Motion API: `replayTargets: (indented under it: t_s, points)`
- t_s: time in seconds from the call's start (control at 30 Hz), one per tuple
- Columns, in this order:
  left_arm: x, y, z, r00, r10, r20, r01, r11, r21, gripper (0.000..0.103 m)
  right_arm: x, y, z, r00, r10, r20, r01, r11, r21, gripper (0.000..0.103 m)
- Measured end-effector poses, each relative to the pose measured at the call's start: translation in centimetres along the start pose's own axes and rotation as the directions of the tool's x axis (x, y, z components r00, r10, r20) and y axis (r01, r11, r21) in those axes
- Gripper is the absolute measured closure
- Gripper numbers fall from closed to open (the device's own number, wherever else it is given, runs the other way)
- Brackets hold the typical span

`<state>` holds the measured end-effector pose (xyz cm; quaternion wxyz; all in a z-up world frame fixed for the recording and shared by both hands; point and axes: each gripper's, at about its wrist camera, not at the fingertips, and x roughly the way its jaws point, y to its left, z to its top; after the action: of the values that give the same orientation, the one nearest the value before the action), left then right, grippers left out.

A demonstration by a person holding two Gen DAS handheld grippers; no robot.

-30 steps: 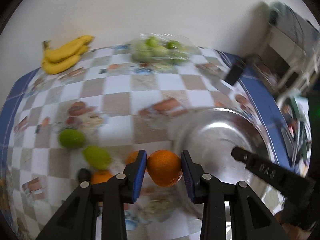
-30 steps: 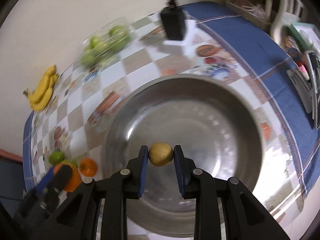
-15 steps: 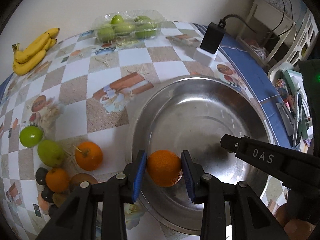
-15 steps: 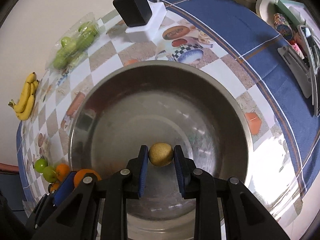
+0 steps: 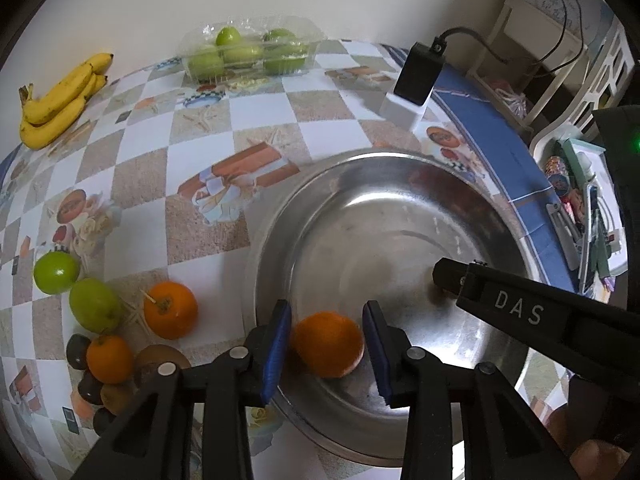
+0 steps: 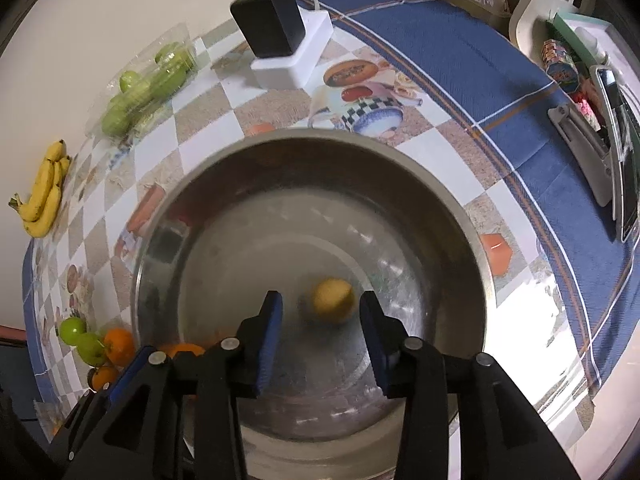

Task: Organize fruits
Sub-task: 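Open the left gripper to drop the orange into the steel bowl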

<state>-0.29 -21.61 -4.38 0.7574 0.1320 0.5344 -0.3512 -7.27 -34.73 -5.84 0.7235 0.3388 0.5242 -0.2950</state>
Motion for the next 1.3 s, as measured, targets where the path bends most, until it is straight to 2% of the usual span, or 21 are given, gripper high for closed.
replayTargets:
  t_s: [0.03,0.23,0.37,0.43,0.6,0.77,0.9,0.97,1.03,1.13,1.2,1.3]
  points:
    - [-0.2,0.0,0.1,1.000,-0.002,0.004,0.002,1.000,0.000,0.056,-0.2,0.1,0.0,1.000,0.001,0.006,-0.001,1.000,-0.001,0.062]
    - [-1.3,0.9,0.5,1.000,0.005,0.023,-0.005,1.000,-0.028,0.056,-1.3,0.5,0.2,0.999,0.017,0.034,-0.016,1.000,-0.015,0.061]
    - [-1.9,3.1,0.8,0.999,0.045,0.024,-0.042,0.994,-0.101,0.055,-1.2,1.1,0.3,1.000,0.012,0.028,-0.011,0.999,-0.039,0.060]
    - [-2.0,4.6,0.8,0.996,0.082,0.019,-0.078,0.986,-0.145,0.051,-1.1,1.4,0.2,1.000,0.009,0.023,-0.008,0.999,-0.052,0.055]
    - [-2.5,8.1,0.6,0.975,0.222,-0.010,-0.219,0.952,-0.214,0.042,-1.2,2.2,-0.3,1.000,0.017,0.020,-0.015,0.996,-0.084,0.041]
    - [-3.5,11.4,0.2,0.953,0.301,-0.015,-0.293,0.913,-0.283,0.026,-1.3,3.4,-0.8,0.999,0.019,0.032,-0.015,0.992,-0.122,0.028]
    - [-4.7,13.7,-0.3,0.941,0.340,0.001,-0.321,0.889,-0.327,0.012,-1.3,4.6,-1.3,0.999,0.023,0.035,-0.018,0.987,-0.159,0.025]
    - [-5.3,14.6,-0.5,0.934,0.358,0.008,-0.334,0.878,-0.342,0.004,-1.3,5.1,-1.5,0.999,0.024,0.037,-0.017,0.984,-0.176,0.013]
    - [-5.9,15.7,-0.7,0.929,0.370,0.018,-0.339,0.868,-0.364,0.000,-1.3,5.8,-1.7,0.999,0.029,0.041,-0.020,0.980,-0.196,0.012]
    - [-6.9,17.2,-1.1,0.923,0.383,0.032,-0.340,0.851,-0.401,0.000,-1.4,7.1,-2.1,0.998,0.046,0.043,-0.035,0.973,-0.226,0.012]
    - [-7.4,18.3,-1.3,0.921,0.387,0.039,-0.336,0.841,-0.424,0.000,-1.5,8.1,-2.5,0.997,0.056,0.048,-0.043,0.967,-0.250,0.003]
    - [-8.1,19.7,-1.7,0.919,0.392,0.043,-0.331,0.826,-0.456,0.000,-1.8,9.6,-3.0,0.995,0.082,0.054,-0.064,0.958,-0.279,0.001]
